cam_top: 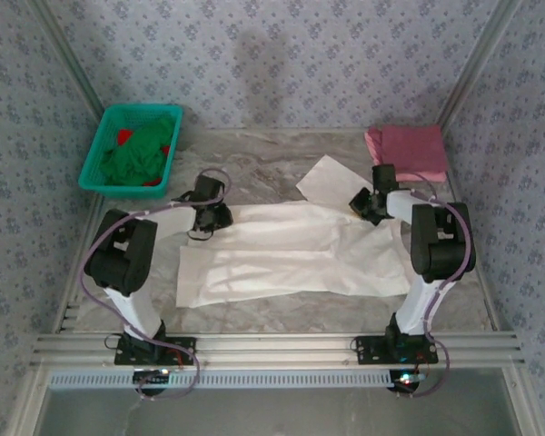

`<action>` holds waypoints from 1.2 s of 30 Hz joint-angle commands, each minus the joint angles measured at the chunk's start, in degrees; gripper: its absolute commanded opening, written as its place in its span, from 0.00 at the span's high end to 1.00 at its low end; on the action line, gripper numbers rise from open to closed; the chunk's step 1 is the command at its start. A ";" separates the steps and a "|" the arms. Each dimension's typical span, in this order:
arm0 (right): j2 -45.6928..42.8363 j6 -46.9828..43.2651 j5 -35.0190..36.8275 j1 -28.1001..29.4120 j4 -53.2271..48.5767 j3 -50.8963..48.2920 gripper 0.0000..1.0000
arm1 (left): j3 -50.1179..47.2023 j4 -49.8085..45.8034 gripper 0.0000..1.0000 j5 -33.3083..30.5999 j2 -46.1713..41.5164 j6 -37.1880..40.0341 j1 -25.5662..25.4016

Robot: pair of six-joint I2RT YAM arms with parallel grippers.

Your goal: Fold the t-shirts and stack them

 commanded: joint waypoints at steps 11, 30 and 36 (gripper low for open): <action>17.56 -13.96 1.87 6.21 -21.04 43.13 0.65 | 17.06 -18.47 0.50 -2.73 -1.37 9.84 10.88; 48.37 -21.48 7.89 7.50 -33.79 84.61 0.38 | 20.07 -17.54 0.42 1.27 11.13 10.99 11.98; 50.88 -22.47 6.87 8.06 -34.03 85.70 0.47 | 20.33 -17.10 0.52 1.54 11.82 11.04 11.99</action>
